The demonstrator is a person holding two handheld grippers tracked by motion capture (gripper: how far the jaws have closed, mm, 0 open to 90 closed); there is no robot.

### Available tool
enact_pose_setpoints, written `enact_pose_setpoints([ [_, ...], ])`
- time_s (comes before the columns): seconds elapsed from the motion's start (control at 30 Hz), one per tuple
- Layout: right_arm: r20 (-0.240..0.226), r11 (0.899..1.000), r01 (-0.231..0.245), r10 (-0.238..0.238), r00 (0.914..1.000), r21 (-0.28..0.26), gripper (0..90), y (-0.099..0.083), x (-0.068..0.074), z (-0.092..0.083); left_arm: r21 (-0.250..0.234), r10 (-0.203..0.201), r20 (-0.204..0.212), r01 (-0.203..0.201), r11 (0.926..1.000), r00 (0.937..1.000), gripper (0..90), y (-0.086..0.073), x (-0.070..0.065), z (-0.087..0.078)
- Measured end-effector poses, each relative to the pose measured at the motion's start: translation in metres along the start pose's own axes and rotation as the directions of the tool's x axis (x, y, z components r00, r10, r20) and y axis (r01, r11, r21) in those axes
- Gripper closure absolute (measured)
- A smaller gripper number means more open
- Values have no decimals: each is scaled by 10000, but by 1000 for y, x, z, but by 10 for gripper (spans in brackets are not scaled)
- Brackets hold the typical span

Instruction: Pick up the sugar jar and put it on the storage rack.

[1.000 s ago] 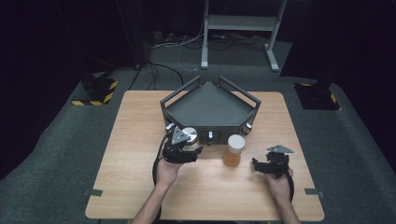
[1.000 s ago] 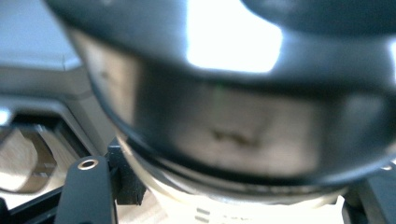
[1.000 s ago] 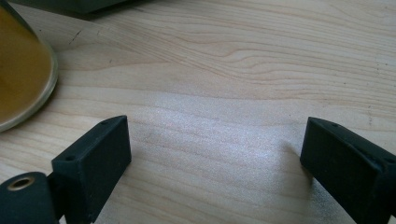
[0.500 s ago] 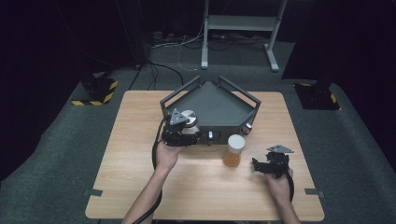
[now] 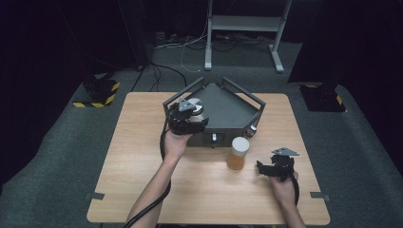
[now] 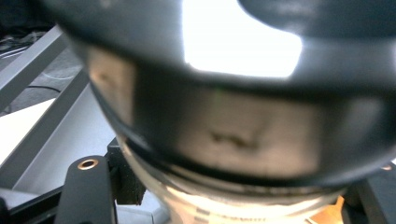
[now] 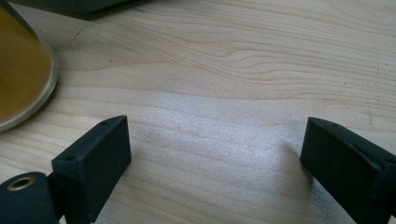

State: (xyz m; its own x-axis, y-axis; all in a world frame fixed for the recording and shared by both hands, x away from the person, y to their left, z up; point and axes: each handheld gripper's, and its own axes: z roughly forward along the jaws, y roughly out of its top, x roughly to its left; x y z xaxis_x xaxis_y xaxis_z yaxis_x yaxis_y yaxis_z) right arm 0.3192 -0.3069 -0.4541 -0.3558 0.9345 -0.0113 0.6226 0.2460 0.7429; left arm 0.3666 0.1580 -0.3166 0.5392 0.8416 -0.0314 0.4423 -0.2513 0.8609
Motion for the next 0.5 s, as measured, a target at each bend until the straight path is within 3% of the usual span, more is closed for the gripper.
enact_pose_setpoints([
  [0.4,0,10000,16,-16,10000,-4,82,0,0,0,309,-401,-663,422,9986,9970,312,13,-5,33],
  [0.5,-2,10000,17,-17,10000,-5,82,0,0,0,494,-337,-907,383,9980,9953,312,15,-5,40],
])
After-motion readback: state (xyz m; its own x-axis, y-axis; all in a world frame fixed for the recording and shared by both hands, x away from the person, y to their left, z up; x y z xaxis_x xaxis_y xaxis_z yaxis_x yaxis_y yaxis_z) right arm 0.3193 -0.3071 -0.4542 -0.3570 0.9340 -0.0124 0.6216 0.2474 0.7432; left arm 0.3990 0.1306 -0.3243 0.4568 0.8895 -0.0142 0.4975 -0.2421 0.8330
